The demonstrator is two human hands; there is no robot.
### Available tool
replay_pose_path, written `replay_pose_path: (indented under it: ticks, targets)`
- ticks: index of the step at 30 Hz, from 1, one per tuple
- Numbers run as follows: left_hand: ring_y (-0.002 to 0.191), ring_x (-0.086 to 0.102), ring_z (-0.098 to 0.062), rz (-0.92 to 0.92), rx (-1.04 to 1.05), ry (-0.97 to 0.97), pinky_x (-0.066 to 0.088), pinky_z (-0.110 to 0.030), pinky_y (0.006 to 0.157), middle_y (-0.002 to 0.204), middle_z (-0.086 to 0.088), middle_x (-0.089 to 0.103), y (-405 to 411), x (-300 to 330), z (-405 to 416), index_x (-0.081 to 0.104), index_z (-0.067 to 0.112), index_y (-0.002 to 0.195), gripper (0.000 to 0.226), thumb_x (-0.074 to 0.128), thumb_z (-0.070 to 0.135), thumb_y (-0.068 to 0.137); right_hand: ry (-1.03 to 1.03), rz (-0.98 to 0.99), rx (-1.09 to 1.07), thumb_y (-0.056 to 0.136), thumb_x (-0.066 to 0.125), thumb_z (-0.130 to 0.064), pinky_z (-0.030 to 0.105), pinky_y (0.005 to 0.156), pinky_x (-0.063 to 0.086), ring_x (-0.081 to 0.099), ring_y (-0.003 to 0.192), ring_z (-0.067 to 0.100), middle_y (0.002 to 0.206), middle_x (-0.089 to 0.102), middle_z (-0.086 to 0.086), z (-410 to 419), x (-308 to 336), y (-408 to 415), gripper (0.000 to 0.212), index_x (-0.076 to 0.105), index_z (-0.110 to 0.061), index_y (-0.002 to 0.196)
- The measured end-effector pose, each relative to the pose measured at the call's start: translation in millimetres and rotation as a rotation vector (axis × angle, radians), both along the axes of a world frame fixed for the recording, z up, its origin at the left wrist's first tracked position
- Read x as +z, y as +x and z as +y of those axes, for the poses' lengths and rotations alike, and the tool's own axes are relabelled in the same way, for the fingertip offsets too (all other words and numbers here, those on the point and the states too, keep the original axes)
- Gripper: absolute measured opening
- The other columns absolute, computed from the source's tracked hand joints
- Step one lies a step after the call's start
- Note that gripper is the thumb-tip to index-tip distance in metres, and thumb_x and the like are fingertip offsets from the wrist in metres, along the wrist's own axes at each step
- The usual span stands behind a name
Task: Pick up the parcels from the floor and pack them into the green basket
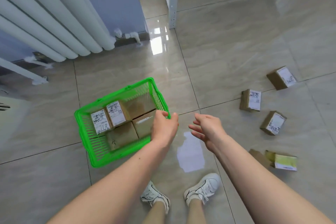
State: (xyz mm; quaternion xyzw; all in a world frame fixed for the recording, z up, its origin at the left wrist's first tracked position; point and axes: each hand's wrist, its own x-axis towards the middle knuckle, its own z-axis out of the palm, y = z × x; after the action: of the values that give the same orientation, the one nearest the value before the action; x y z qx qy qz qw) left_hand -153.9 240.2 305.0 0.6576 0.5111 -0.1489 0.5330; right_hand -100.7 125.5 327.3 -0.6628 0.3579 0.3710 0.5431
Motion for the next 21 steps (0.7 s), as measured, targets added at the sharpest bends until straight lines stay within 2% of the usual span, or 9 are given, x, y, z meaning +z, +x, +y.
replay_pose_path:
  ticks: [2, 5, 8, 13, 15, 18, 21]
  targets:
    - [0.094, 0.07, -0.028, -0.008, -0.024, -0.014, 0.052, -0.045, 0.092, 0.075, 0.003, 0.073, 11.0, -1.2, -31.2, 0.045, 0.025, 0.101, 0.034, 0.051, 0.048, 0.076, -0.009, 0.003, -0.029, 0.096, 0.055, -0.018, 0.03, 0.069, 0.054, 0.064, 0.085, 0.023, 0.096, 0.057, 0.007, -32.4, 2.0, 9.3, 0.01, 0.056, -0.013, 0.087]
    - [0.092, 0.071, -0.025, -0.006, -0.049, -0.029, 0.053, -0.044, 0.09, 0.075, 0.002, 0.073, 28.9, 1.4, -80.5, 0.045, 0.024, 0.103, 0.026, 0.052, 0.042, 0.085, -0.025, 0.011, -0.066, 0.095, 0.056, -0.021, 0.03, 0.07, 0.055, 0.066, 0.086, 0.022, 0.104, 0.059, 0.009, -86.3, 3.9, 23.8, 0.009, 0.056, -0.013, 0.09]
    - [0.092, 0.071, -0.026, -0.008, -0.073, -0.057, 0.053, -0.047, 0.089, 0.074, 0.003, 0.073, 52.3, 2.5, -130.0, 0.045, 0.025, 0.101, 0.031, 0.051, 0.047, 0.08, -0.041, 0.028, -0.108, 0.095, 0.056, -0.021, 0.029, 0.069, 0.054, 0.066, 0.086, 0.021, 0.106, 0.059, 0.009, -141.5, 5.8, 42.1, 0.012, 0.055, -0.016, 0.085]
    - [0.093, 0.07, -0.026, -0.02, -0.127, -0.087, 0.053, -0.044, 0.087, 0.077, 0.003, 0.073, 97.3, 3.0, -205.3, 0.047, 0.022, 0.107, 0.034, 0.051, 0.045, 0.083, -0.078, 0.016, -0.171, 0.095, 0.056, -0.022, 0.031, 0.073, 0.055, 0.066, 0.087, 0.022, 0.107, 0.06, 0.01, -221.7, 6.1, 78.2, 0.009, 0.056, -0.013, 0.096]
    - [0.09, 0.07, -0.026, -0.012, -0.151, -0.107, 0.054, -0.04, 0.082, 0.077, 0.003, 0.073, 112.0, 2.0, -229.3, 0.047, 0.022, 0.109, 0.034, 0.052, 0.043, 0.084, -0.09, 0.028, -0.19, 0.095, 0.056, -0.022, 0.034, 0.077, 0.056, 0.066, 0.089, 0.023, 0.107, 0.059, 0.009, -246.2, 4.5, 91.6, 0.009, 0.056, -0.014, 0.09]
    - [0.092, 0.07, -0.026, -0.008, -0.191, -0.12, 0.054, -0.042, 0.083, 0.077, 0.004, 0.072, 138.0, -2.4, -253.7, 0.046, 0.023, 0.107, 0.035, 0.051, 0.046, 0.081, -0.102, 0.037, -0.227, 0.095, 0.055, -0.022, 0.037, 0.084, 0.056, 0.065, 0.09, 0.022, 0.105, 0.058, 0.008, -273.6, 1.6, 114.6, 0.012, 0.055, -0.016, 0.084]
    - [0.094, 0.07, -0.027, -0.007, -0.228, -0.106, 0.053, -0.043, 0.086, 0.079, 0.003, 0.072, 171.2, -9.0, -267.3, 0.047, 0.022, 0.108, 0.035, 0.052, 0.045, 0.083, -0.114, 0.042, -0.27, 0.095, 0.055, -0.023, 0.034, 0.077, 0.056, 0.064, 0.09, 0.021, 0.098, 0.057, 0.004, -295.1, -5.1, 137.7, 0.01, 0.057, -0.015, 0.088]
